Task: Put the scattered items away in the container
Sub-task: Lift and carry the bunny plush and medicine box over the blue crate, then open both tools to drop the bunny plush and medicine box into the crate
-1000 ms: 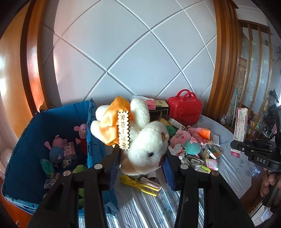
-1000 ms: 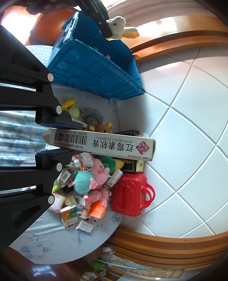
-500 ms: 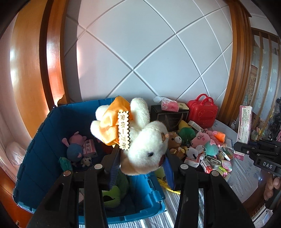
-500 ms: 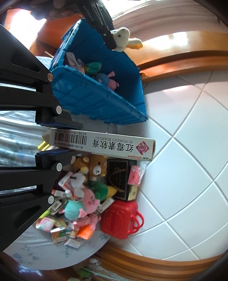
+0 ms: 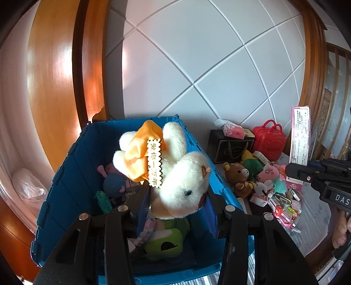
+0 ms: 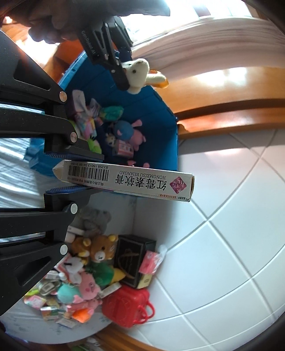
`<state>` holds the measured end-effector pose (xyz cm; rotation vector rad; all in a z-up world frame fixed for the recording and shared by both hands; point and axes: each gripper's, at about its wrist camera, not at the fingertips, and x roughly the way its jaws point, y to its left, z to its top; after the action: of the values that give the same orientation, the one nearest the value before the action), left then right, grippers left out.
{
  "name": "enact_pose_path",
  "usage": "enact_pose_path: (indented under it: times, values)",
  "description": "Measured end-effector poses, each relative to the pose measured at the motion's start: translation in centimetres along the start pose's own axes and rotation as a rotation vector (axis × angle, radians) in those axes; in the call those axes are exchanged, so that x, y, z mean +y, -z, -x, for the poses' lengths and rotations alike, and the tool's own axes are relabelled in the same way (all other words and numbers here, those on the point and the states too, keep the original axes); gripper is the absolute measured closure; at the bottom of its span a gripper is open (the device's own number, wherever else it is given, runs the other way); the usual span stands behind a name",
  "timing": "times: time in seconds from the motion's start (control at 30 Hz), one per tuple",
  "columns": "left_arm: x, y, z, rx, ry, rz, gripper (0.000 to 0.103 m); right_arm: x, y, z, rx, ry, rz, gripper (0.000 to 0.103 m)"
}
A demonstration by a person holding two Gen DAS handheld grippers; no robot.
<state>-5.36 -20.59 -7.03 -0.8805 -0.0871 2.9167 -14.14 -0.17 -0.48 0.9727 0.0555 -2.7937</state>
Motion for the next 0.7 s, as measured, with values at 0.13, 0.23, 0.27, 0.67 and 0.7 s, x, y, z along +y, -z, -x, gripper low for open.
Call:
enact_pose_path:
  times: [0.13,0.23,0.27,0.67,0.7]
  values:
    - [2.6,0.1,0.0,-0.004,-0.008,0.029,0.059,2.7,-1.5,-1.1,0.005,-0.021,0.035,0.083]
    - [4.3,0.2,-0.2,-0.002,-0.021,0.045,0.059,4.8,-2.5,-2.0,0.012,-0.038,0.057,0.083]
    - [4.9,0.2,-0.2,-0.002,-0.024,0.050,0.059,5.3,-2.8,-2.3,0.016,-0.043,0.063,0.083]
    - [9.2,0.4,-1.4,0.026,-0.086,0.081,0.059,10.2,-3.8,-8.2,0.112,-0.070,0.086,0.083]
    - [9.4,0.4,-1.5,0.026,-0.090,0.081,0.059,10.4,-3.8,-8.5,0.116,-0.070,0.087,0.083]
